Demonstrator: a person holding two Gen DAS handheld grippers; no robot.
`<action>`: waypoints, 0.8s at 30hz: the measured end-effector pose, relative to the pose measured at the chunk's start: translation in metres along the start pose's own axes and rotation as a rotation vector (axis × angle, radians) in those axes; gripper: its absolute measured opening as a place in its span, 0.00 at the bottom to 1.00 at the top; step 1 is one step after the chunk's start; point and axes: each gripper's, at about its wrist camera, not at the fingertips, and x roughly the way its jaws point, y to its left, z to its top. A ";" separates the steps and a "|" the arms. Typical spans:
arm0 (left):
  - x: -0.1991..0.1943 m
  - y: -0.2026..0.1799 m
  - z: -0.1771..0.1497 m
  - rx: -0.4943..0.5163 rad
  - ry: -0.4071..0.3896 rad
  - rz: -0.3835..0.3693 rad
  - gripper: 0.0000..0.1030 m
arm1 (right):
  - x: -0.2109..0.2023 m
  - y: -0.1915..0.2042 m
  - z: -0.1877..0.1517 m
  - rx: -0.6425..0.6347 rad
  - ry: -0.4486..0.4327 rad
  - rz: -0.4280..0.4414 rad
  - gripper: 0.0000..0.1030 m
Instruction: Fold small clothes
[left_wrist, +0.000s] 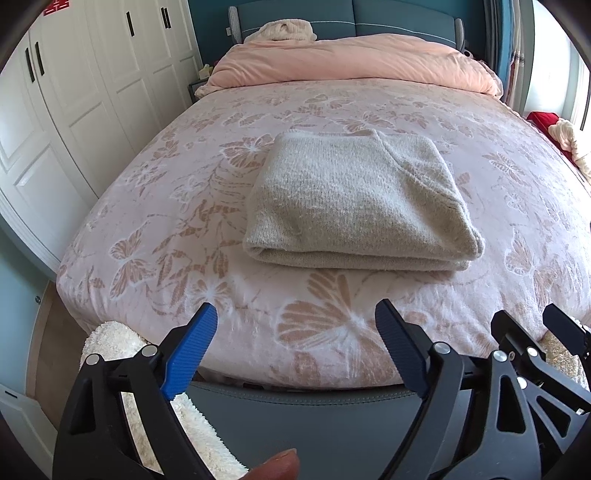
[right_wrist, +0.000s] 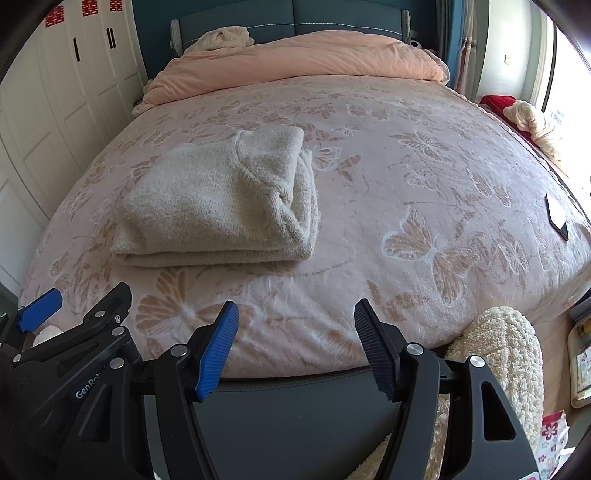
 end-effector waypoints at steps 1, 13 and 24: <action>0.000 0.000 0.000 0.001 0.002 0.001 0.82 | 0.000 0.000 0.000 0.000 0.001 -0.001 0.62; 0.005 -0.001 -0.002 0.004 0.019 0.004 0.82 | 0.004 0.001 0.000 -0.005 0.014 -0.010 0.62; 0.009 -0.005 -0.005 0.016 0.025 0.000 0.77 | 0.007 0.005 -0.003 -0.019 0.025 -0.028 0.58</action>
